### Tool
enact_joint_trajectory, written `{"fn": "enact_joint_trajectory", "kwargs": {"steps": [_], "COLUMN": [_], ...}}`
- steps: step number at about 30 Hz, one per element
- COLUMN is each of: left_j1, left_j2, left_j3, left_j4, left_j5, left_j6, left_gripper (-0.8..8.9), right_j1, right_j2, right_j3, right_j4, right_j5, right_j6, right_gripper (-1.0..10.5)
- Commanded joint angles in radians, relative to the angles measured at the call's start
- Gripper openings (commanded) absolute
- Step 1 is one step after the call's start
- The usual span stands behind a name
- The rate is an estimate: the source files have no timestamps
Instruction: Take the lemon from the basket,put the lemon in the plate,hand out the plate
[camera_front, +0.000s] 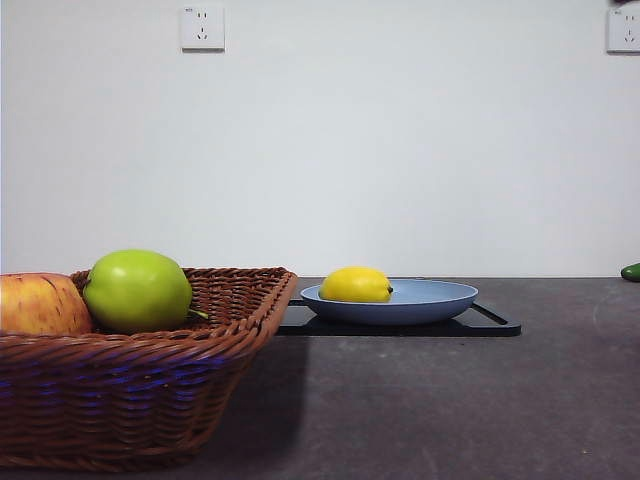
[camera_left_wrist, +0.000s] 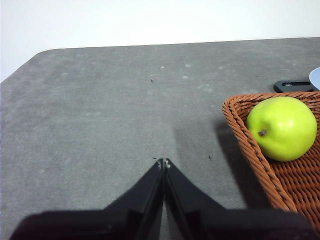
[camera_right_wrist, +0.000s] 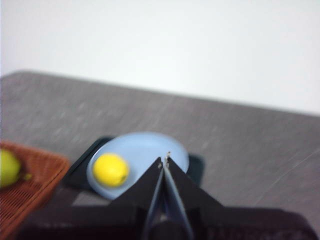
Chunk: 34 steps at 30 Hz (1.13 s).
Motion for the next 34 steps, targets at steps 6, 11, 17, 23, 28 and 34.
{"fn": "enact_joint_trajectory", "kwargs": {"steps": [6, 11, 17, 23, 28, 34], "left_j1": [0.002, 0.002, 0.002, 0.002, 0.002, 0.002], "left_j2": [-0.003, -0.003, -0.003, -0.003, -0.003, -0.003], "left_j3": [-0.006, -0.006, -0.006, -0.006, -0.006, -0.006], "left_j4": [-0.003, -0.003, -0.003, -0.003, -0.003, -0.003], "left_j5": [0.006, 0.006, 0.006, 0.006, 0.006, 0.006], "left_j6": [0.005, 0.005, 0.005, 0.005, 0.005, 0.005], "left_gripper": [0.08, 0.08, 0.08, 0.08, 0.08, 0.08], "right_j1": [-0.354, -0.497, -0.548, -0.551, -0.551, -0.551], "right_j2": [-0.233, -0.334, -0.41, -0.418, -0.418, -0.418], "right_j3": [-0.204, -0.341, -0.436, -0.481, -0.492, -0.492], "right_j4": [0.013, 0.021, 0.021, 0.02, 0.013, 0.013], "right_j5": [-0.438, -0.525, -0.525, -0.525, -0.524, -0.521], "right_j6": [-0.048, -0.037, -0.032, -0.029, 0.001, 0.001], "right_gripper": [0.0, 0.0, 0.0, 0.0, 0.0, 0.0]}}
